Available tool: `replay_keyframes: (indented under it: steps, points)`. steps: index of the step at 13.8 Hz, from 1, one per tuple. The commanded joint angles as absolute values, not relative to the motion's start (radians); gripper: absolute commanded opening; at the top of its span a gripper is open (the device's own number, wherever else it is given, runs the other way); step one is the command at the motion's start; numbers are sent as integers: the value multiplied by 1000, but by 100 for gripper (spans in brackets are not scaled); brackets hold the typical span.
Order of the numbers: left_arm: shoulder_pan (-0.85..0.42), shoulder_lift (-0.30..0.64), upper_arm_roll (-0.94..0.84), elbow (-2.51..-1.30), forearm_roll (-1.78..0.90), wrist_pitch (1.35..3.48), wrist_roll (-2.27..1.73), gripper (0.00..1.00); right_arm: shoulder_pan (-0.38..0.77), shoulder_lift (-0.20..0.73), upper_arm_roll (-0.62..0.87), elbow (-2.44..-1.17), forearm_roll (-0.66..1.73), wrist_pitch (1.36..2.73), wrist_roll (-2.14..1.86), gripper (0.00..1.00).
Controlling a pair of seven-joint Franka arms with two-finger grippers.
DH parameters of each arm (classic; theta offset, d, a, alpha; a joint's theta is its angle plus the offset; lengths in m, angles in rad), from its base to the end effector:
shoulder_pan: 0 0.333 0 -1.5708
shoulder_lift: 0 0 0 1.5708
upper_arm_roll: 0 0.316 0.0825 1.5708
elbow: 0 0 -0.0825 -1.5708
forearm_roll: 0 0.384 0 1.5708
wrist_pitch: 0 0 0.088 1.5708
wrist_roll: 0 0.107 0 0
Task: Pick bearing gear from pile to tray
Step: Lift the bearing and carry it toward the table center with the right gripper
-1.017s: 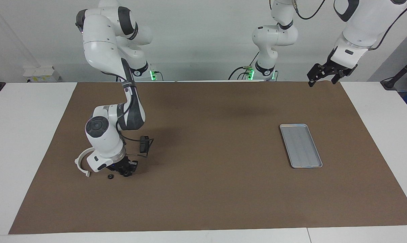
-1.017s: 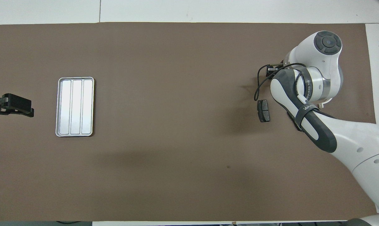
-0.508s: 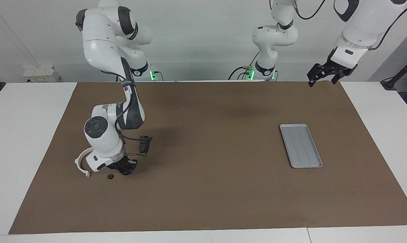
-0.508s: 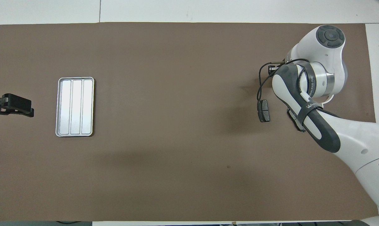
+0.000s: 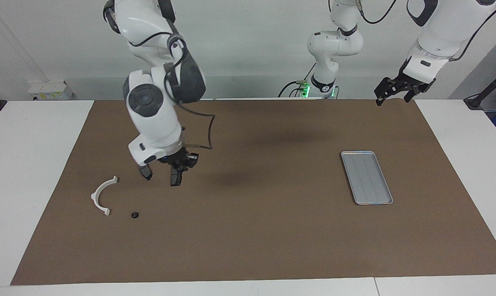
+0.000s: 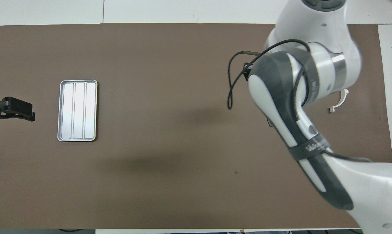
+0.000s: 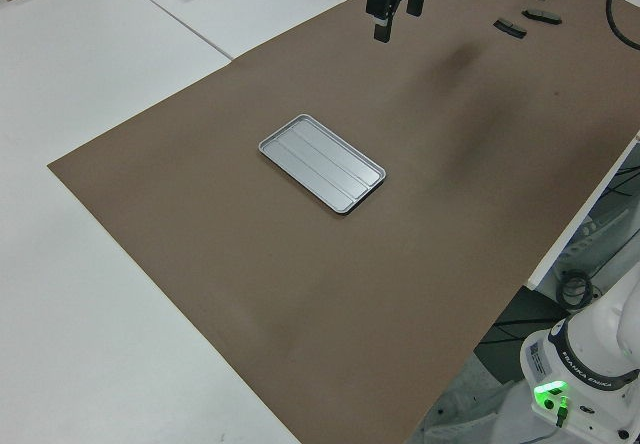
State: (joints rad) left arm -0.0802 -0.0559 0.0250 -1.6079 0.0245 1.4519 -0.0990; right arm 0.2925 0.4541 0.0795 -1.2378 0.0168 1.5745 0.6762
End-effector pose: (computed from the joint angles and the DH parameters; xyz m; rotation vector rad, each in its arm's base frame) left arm 0.5234 -0.0257 0.6276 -3.1064 -0.0705 0.1524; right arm 0.6356 0.2378 0.5005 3.0847 -0.4840 -0.1977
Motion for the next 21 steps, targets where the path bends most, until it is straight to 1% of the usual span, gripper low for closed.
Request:
replay_keyframes:
  steps: [1, 3, 6, 7, 9, 11, 14, 15, 18, 21]
  points:
    - [-77, -78, 25, -1635, 14, 1463, -97, 100, 432, 486, 74, -1187, 49, 1609, 999, 0]
    - [-77, -78, 25, -1635, 14, 1462, -97, 100, 512, 494, 75, -1187, 77, 1643, 1153, 0]
    - [-77, -78, 25, -1635, 14, 1462, -97, 100, 609, 531, 75, -1198, 63, 1750, 1288, 0]
    - [-77, -78, 25, -1635, 14, 1462, -97, 100, 632, 554, 74, -1201, 57, 1784, 1311, 0]
    - [-77, -78, 25, -1635, 14, 1462, -97, 100, 688, 644, 75, -1201, -41, 1831, 1374, 0]
    - [-77, -78, 25, -1635, 14, 1462, -97, 100, 698, 692, 75, -1215, -74, 1938, 1400, 0]
    - [-77, -78, 25, -1635, 14, 1462, -97, 100, 687, 710, 74, -1317, -81, 2086, 1401, 0]
    - [-77, -78, 25, -1635, 14, 1462, -97, 100, 687, 725, 72, -1327, -83, 2124, 1402, 0]
    - [-77, -78, 25, -1635, 14, 1462, -97, 100, 696, 778, 71, -1330, -104, 2180, 1405, 0]
    - [-78, -78, 23, -1635, 14, 1462, -100, 100, 692, 784, 69, -1324, -115, 2163, 1404, 0]
